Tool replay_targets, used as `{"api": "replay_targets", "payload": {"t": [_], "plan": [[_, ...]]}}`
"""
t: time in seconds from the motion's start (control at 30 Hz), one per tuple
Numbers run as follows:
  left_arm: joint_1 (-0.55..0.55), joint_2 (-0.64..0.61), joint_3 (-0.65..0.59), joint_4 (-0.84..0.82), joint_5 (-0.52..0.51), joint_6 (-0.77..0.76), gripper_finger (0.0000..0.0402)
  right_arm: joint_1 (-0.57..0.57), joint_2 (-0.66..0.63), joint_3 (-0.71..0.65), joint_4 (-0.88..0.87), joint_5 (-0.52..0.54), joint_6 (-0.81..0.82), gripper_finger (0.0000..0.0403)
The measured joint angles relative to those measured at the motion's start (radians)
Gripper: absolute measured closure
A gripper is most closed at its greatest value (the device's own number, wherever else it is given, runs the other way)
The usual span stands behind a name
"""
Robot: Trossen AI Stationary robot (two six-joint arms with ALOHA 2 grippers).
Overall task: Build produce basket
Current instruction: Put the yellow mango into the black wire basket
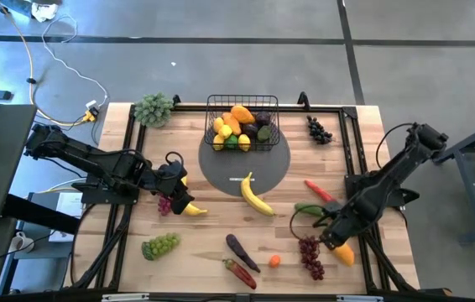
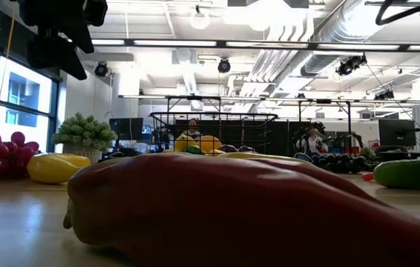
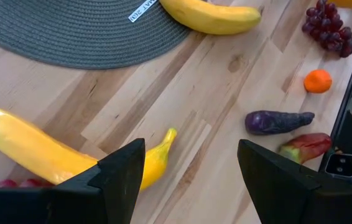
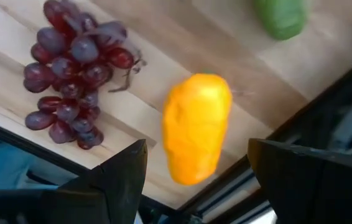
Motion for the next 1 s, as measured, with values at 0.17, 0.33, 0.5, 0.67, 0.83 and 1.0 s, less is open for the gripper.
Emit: {"api": "replay_targets", "payload": {"t": [0.17,0.33,0.5,0.67,0.83,1.0], "plan": [[0.0,0.0,0.0,0.0,0.002,0.017,0.0154,0.031,0.074,0.0,0.058,-0.006,0.048,0.0143],[0.0,0.0,0.0,0.0,0.018,0.029,0.0154,0.051,0.148,0.0,0.098,-0.045,0.071,0.0143],[0.0,0.0,0.0,0.0,0.02,0.034,0.0154,0.057,0.201,0.0,0.122,-0.053,0.094,0.0143],[0.001,0.0,0.0,0.0,0.02,0.034,0.0154,0.057,0.24,0.0,0.124,-0.055,0.098,0.0143],[0.001,0.0,0.0,0.001,0.02,0.034,0.0154,0.057,0.287,0.0,0.125,-0.086,0.098,0.0143],[0.001,0.0,0.0,0.0,0.02,0.038,0.0154,0.057,0.309,0.0,0.126,-0.091,0.098,0.0145]]}}
